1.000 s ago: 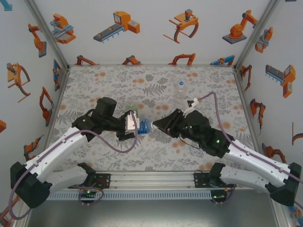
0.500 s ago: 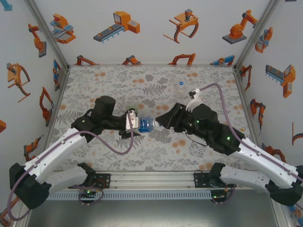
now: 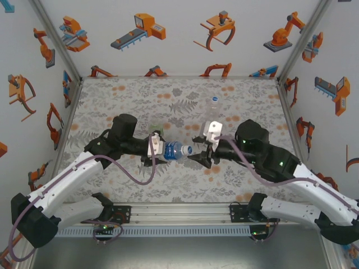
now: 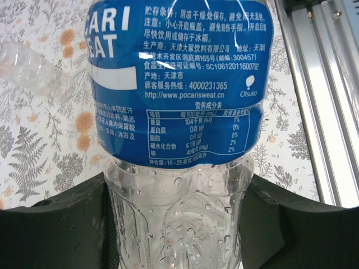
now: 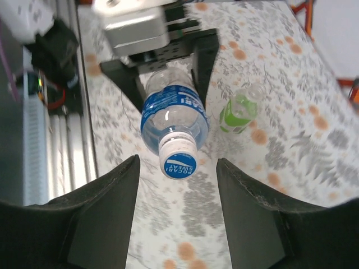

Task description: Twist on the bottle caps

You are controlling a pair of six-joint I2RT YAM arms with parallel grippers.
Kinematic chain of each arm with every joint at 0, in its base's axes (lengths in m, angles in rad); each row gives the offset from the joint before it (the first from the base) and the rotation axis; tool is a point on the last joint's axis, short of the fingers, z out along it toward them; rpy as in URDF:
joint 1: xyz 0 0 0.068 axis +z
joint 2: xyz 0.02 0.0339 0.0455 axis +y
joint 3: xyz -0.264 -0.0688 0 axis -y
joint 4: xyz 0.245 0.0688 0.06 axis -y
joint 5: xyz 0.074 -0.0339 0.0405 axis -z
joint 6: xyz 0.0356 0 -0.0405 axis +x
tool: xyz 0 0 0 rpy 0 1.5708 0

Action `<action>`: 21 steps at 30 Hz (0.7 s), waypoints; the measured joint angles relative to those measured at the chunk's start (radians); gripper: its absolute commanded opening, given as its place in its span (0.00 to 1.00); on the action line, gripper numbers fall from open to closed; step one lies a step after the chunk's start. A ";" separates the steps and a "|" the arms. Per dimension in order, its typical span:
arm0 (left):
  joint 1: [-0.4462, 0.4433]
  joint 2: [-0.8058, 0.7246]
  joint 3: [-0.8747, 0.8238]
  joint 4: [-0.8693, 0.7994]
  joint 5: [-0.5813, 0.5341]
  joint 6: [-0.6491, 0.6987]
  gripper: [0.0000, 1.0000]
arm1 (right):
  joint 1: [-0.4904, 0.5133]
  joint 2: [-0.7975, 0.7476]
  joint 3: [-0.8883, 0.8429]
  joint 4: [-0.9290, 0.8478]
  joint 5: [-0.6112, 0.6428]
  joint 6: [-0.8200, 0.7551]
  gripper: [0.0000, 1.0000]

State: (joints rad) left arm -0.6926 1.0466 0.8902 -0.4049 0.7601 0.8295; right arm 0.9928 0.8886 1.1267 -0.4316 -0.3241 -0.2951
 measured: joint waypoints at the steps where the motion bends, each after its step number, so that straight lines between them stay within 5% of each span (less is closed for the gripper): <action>1: 0.000 0.000 0.000 -0.002 0.003 0.002 0.00 | 0.000 0.014 0.009 -0.013 -0.023 -0.065 0.54; 8: 0.000 0.001 0.005 -0.019 0.019 0.016 0.00 | 0.000 0.016 -0.017 -0.023 -0.108 -0.287 0.47; 21: 0.000 0.010 0.007 -0.031 0.034 0.022 0.00 | 0.000 0.011 -0.041 -0.005 -0.129 -0.350 0.40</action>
State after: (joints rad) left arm -0.6926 1.0565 0.8974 -0.4355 0.7937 0.8513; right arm 0.9928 0.8993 1.0855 -0.4370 -0.4530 -0.6449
